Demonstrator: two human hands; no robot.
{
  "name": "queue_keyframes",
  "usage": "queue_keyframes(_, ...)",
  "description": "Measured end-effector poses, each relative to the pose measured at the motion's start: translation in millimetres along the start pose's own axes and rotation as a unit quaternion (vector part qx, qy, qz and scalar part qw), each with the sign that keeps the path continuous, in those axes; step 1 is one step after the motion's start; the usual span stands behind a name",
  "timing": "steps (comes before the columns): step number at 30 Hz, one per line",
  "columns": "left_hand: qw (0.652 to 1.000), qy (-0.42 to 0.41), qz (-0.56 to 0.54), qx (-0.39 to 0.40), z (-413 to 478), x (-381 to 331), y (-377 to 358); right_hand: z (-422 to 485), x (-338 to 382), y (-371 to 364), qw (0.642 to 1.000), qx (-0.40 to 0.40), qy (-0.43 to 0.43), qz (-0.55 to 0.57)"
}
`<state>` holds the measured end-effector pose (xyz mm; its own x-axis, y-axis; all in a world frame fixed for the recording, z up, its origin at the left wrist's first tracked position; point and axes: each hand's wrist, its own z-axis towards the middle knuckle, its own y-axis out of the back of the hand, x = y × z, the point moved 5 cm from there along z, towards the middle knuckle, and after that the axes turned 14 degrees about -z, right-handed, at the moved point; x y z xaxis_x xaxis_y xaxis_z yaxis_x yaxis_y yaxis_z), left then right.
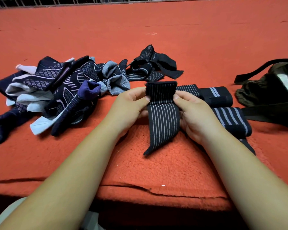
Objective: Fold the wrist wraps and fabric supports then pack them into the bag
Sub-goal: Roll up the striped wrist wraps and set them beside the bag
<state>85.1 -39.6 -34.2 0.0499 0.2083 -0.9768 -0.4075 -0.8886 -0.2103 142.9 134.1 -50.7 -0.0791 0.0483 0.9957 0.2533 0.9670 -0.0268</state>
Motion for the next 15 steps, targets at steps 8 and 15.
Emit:
queue_keyframes(8, 0.998, 0.034, -0.034, -0.032, 0.2, -5.7, -0.3, -1.3, 3.9, -3.0, 0.996, 0.040, -0.056, 0.058)
queue_keyframes(15, 0.995, 0.019, -0.094, -0.022, 0.9, -8.5, -0.3, -3.1, 7.1, -1.3, 1.000, 0.010, 0.023, -0.008)
